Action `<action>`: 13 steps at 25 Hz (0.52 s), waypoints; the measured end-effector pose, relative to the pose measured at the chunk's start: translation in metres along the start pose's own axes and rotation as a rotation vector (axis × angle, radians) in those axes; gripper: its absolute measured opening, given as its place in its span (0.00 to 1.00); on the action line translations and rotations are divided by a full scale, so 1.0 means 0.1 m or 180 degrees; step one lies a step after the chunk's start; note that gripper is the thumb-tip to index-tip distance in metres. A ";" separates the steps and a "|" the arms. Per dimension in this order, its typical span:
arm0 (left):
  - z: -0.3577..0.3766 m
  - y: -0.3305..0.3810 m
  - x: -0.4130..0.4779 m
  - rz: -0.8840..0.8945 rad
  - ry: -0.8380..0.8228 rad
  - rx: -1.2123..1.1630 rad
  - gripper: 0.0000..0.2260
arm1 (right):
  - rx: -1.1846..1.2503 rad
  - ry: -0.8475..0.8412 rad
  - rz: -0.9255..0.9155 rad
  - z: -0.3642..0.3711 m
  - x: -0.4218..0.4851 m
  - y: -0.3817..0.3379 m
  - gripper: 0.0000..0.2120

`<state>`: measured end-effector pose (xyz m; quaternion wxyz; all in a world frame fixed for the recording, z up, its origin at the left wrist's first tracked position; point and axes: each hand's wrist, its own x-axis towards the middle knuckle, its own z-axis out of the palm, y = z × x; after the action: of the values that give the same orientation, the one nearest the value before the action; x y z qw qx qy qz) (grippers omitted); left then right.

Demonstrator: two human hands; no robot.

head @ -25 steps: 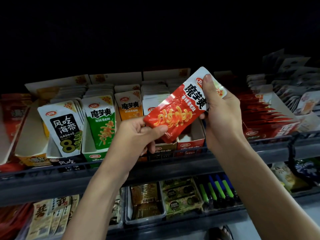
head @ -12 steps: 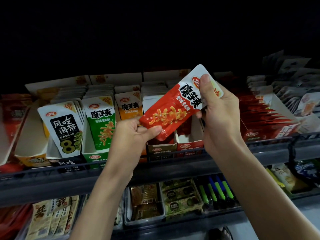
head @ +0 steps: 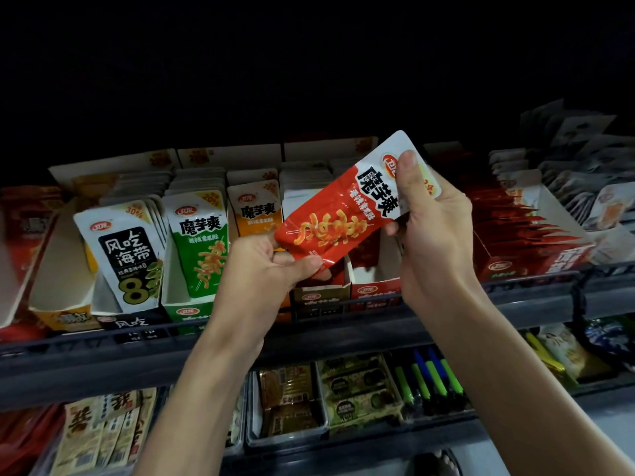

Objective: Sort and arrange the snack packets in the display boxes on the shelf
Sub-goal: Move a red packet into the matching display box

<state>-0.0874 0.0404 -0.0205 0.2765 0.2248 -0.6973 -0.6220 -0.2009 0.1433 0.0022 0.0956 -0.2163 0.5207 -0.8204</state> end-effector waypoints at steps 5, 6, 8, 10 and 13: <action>-0.06 -0.05 0.03 0.0152 0.0020 0.0129 0.05 | -0.0190 -0.0056 -0.0241 -0.03 0.02 -0.02 0.14; -0.08 -0.06 0.04 0.0178 0.0103 0.0093 0.06 | -0.0205 -0.0057 -0.0269 -0.03 0.03 -0.02 0.13; -0.09 -0.08 0.06 0.0249 0.0295 0.0112 0.09 | -0.0212 -0.0075 -0.0280 -0.04 0.03 -0.02 0.13; -0.08 -0.10 0.06 0.0318 0.0449 0.0274 0.11 | -0.0246 -0.0117 -0.0303 -0.04 0.03 -0.01 0.12; -0.04 -0.11 0.07 0.0304 0.0597 0.0277 0.12 | -0.0452 -0.0255 -0.0398 -0.06 0.04 -0.03 0.13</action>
<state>-0.0902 0.0315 -0.0303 0.3598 0.2603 -0.7047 -0.5534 -0.2071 0.1479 0.0038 0.0494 -0.2871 0.5588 -0.7765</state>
